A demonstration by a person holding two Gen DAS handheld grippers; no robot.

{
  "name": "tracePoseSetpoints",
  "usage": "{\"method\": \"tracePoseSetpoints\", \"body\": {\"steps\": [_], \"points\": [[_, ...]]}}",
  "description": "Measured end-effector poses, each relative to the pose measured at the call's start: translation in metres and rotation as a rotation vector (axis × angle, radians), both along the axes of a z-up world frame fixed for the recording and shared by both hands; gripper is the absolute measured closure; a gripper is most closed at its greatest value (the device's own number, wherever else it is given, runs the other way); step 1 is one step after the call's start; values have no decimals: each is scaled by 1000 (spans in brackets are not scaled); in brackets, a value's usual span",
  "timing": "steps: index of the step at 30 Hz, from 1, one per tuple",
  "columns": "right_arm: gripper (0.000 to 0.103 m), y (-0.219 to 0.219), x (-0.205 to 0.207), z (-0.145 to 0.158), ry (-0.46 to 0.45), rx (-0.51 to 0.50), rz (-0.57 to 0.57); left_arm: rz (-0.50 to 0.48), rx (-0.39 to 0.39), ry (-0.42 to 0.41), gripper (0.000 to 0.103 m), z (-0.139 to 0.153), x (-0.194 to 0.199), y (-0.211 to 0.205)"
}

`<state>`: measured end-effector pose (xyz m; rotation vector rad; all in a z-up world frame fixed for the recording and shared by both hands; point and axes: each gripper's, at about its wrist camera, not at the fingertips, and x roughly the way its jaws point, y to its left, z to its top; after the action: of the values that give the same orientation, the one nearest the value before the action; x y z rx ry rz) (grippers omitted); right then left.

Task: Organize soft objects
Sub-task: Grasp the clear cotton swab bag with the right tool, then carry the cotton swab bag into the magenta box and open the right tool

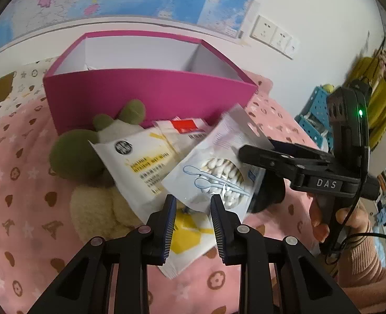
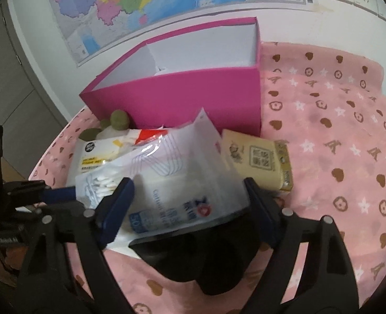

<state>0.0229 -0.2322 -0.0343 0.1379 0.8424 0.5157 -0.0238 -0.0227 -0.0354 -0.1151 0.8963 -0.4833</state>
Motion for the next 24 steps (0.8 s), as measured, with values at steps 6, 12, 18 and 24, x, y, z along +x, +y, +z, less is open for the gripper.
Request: {"method": "tracePoseSetpoints", "body": {"steps": [6,12,18,24], "points": [[49,-9,-1,3,17,40,-3,-14,30,16,74,-5,0,-5],[65,-12,-9,3,13,30,-6,-21,57,23,66,-11,0,-16],[79,-25,-18,9,0,89,-18,-13,41,1,69,-3,1,-12],[79,-27,-26,26,-31,104,-16,-10,36,-41,69,11,-2,-9]]}}
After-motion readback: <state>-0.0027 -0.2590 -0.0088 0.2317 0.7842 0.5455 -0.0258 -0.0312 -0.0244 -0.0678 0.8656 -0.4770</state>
